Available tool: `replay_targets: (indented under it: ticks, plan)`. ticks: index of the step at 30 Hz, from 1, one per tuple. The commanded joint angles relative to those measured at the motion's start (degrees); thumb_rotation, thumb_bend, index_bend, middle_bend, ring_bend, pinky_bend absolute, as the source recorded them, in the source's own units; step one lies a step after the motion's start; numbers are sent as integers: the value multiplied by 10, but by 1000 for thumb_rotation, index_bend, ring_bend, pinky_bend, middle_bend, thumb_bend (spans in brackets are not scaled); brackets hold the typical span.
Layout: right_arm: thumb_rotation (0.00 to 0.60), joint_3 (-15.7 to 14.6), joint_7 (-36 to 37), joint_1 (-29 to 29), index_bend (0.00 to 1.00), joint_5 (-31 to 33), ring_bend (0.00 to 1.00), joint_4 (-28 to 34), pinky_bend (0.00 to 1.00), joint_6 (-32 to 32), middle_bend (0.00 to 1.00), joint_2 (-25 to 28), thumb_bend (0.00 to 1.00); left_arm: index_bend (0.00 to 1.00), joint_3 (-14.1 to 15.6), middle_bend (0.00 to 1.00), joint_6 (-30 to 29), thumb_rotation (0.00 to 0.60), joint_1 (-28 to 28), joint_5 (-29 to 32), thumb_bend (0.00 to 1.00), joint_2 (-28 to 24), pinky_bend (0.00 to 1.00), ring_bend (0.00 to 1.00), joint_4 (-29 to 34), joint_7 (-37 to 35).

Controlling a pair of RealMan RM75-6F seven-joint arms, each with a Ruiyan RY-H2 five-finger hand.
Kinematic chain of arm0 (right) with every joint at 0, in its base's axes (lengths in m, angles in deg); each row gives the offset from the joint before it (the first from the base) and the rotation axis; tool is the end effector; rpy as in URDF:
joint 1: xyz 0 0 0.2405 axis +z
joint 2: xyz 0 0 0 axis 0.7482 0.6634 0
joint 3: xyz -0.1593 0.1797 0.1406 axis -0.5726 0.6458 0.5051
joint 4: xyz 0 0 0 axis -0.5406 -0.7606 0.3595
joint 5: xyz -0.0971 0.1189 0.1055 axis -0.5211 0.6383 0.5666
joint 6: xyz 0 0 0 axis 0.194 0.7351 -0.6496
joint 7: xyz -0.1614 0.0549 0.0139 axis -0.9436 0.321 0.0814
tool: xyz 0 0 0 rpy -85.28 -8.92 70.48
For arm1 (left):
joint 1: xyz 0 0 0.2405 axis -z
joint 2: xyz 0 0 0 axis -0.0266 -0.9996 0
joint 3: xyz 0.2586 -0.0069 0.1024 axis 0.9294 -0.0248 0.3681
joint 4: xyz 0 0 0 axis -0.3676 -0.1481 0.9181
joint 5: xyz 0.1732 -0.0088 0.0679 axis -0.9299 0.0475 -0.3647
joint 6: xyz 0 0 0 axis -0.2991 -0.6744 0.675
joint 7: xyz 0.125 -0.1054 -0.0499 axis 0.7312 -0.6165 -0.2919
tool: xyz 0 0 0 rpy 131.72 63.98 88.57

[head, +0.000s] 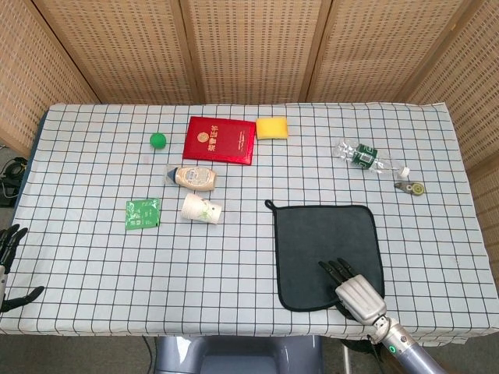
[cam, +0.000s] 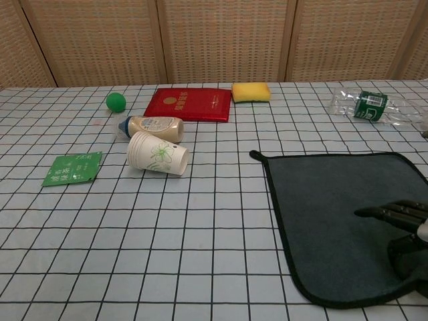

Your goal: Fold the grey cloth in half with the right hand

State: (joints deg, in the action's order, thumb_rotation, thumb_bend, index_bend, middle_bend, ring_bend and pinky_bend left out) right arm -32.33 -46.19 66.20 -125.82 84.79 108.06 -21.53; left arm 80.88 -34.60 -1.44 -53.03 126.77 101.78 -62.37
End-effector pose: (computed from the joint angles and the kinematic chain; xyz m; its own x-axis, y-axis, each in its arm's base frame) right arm -0.2826 -0.2147 0.0142 0.5702 -0.3367 0.7494 -0.7818 -0.5025 0.3691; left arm -0.3149 0.1712 0.2092 0.3996 0.0441 0.9156 0.9145 0.0495 -0.4015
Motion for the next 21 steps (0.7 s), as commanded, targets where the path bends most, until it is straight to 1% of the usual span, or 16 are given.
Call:
replay_targets:
  ticks: [1, 5, 11, 16, 21]
  plan:
    - [600, 6, 10, 5, 605, 7, 0, 5, 0, -1, 0, -1, 633, 0, 0, 0, 0, 600, 0, 0, 0, 0, 0, 0, 0, 0]
    - [600, 22, 18, 18, 628, 28, 0, 19, 0, -18, 0, 0, 645, 0, 0, 0, 1, 600, 0, 1, 0, 0, 0, 0, 1, -1]
    - [600, 57, 4, 37, 636, 70, 0, 41, 0, -40, 0, 4, 653, 0, -1, 0, 0, 600, 0, 2, 0, -2, 0, 0, 0, -6]
    - [600, 93, -27, 56, 637, 130, 0, 56, 0, -72, 0, 3, 660, 0, -1, 0, 3, 600, 1, 3, 0, -4, 0, 0, 0, -12]
    - [600, 127, -59, 77, 637, 190, 0, 58, 0, -102, 0, -5, 670, 0, -2, 0, 7, 600, 3, 9, 0, -5, 0, 0, -1, -15]
